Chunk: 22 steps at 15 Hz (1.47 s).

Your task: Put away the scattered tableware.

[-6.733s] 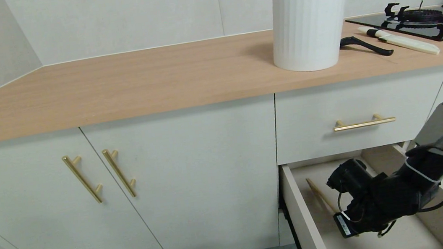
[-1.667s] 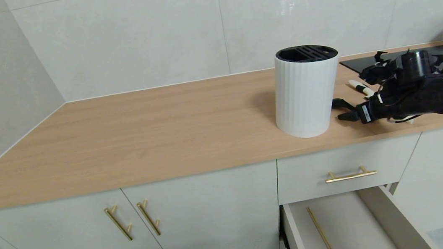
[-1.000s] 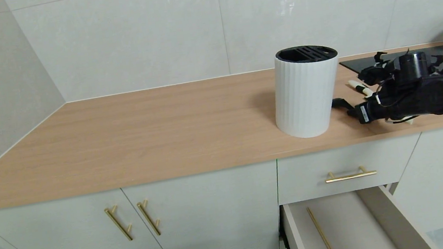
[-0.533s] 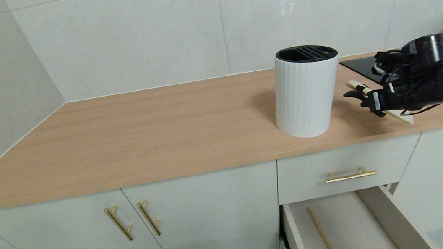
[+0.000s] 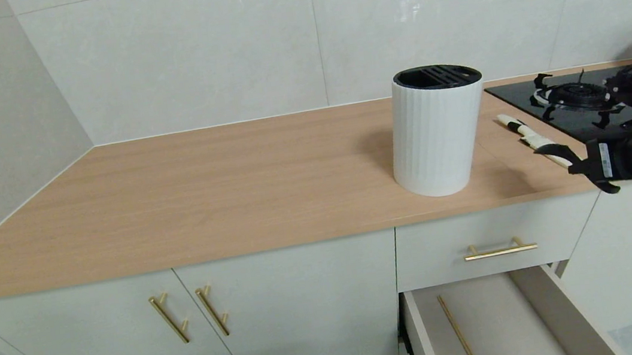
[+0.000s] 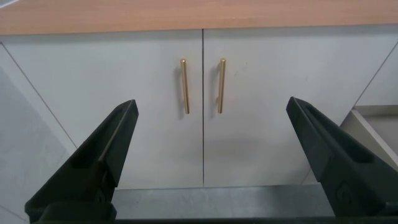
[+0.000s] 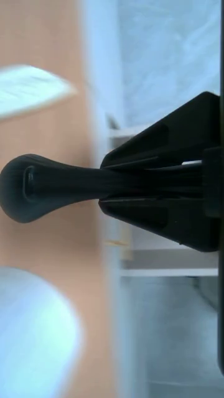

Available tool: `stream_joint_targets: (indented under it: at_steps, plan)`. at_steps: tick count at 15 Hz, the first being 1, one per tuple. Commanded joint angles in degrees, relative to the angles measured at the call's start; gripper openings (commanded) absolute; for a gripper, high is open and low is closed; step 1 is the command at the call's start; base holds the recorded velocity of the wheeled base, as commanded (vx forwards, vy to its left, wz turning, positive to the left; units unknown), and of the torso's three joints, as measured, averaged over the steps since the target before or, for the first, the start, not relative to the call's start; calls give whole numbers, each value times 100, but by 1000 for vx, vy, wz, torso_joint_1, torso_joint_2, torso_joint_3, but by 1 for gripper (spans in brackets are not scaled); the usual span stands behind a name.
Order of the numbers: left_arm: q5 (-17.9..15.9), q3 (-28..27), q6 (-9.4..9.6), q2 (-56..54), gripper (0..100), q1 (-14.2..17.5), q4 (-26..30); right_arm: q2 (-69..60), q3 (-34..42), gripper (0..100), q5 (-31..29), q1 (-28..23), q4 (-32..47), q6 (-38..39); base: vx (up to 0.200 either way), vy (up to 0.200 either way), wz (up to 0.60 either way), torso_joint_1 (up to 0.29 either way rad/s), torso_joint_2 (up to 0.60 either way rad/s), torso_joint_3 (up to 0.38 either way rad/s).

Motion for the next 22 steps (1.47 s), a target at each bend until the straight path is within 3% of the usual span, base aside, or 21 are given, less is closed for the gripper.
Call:
stream_joint_targets:
  at_steps: [1, 7, 22]
  plan:
    - [2, 1, 1, 9, 100, 4, -1, -925, 898, 0, -46, 234, -1, 120, 0, 0, 0, 0, 0, 0]
    - [2, 1, 1, 9, 100, 4, -1, -898, 1513, 0, -37, 348, -317, 190, 0, 0, 0, -40, 96, 55]
    - [2, 1, 1, 9, 100, 4, -1, -819, 1724, 0, -46, 533, -432, 137, 0, 0, 0, -181, 461, 274]
